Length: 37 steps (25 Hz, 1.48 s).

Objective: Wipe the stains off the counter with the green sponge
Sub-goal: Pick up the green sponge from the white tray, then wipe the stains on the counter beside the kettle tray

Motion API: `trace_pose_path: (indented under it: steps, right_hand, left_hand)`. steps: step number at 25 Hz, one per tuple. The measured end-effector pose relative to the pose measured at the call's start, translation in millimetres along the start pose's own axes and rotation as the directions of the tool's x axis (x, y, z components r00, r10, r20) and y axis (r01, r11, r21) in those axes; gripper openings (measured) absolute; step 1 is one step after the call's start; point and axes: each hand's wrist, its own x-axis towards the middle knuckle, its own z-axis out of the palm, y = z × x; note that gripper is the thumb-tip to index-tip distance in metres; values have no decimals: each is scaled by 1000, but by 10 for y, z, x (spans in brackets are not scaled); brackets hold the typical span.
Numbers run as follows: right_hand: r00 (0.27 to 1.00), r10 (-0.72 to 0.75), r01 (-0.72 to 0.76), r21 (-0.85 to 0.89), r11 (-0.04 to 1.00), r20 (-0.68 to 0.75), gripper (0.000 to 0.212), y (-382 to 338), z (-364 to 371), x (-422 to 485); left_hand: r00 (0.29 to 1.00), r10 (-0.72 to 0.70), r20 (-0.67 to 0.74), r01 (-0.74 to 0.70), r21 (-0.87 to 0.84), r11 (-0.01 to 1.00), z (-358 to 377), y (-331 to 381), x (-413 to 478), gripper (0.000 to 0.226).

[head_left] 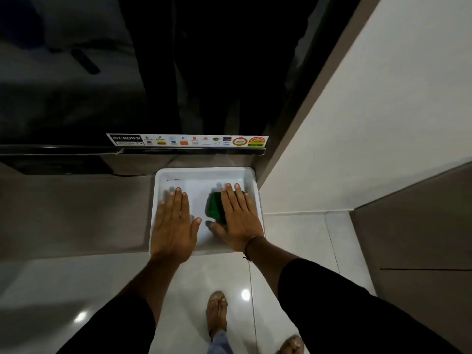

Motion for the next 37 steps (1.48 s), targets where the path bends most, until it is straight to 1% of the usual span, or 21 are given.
trace_pose_path:
  steps: [2, 3, 6, 8, 12, 15, 17, 19, 22, 25, 27, 30, 33, 37]
  right_hand:
    - [998, -18, 23, -74, 997, 66, 104, -11, 52, 88]
    - [994, -25, 39, -122, 992, 107, 105, 18, 55, 123]
    - [970, -66, 102, -149, 983, 233, 95, 83, 53, 176]
    - [958, -81, 125, -149, 981, 275, 88, 109, 35, 210]
    - [963, -49, 107, -211, 972, 266, 80, 58, 45, 262]
    - [968, -44, 109, -255, 961, 246, 83, 33, 100, 227]
    - [975, -52, 107, -248, 963, 218, 82, 30, 95, 210]
    - [981, -72, 113, -229, 967, 181, 81, 15, 24, 188]
    - [985, -125, 147, -198, 969, 118, 88, -22, -186, 115]
    - [988, -155, 155, -147, 977, 13, 86, -36, -531, -59]
    - [989, -140, 131, -147, 980, -48, 84, 40, -759, -242]
    - [990, -67, 46, -157, 987, -127, 84, 388, -1080, -607]
    - [974, 48, -88, -176, 981, -221, 75, 1010, -1392, -1127]
    - [930, 208, -268, -172, 948, -304, 75, 2001, -1773, -1942]
  left_hand:
    - [999, 45, -26, -46, -43, 998, 7, -27, 2, 75]
    - [997, 63, -49, -65, -37, 997, 22, -28, 6, 75]
    - [997, 61, -55, -64, -56, 996, 31, -20, 1, 75]
    - [996, 72, -55, -75, -50, 996, 15, -33, 4, 74]
    - [994, 103, -31, -103, -31, 994, -1, -16, 17, 73]
    - [993, 116, -2, -116, 8, 993, 5, -18, 34, 74]
    - [993, 115, 2, -115, 31, 993, -15, 8, 62, 76]
    - [996, 83, 19, -84, 46, 995, -75, 52, 88, 81]
    - [998, 59, 27, -61, 77, 995, -201, 134, 114, 84]
    - [997, 77, -8, -76, 82, 994, -405, 330, 103, 74]
    - [994, 106, 14, -106, 83, 991, -551, 560, 94, 79]
    - [978, 205, 43, -209, 132, 969, -651, 1068, 73, 85]
    - [938, 344, 51, -347, 119, 930, -641, 1812, -22, 98]
    - [859, 503, 97, -512, 118, 851, -476, 2976, -130, 89]
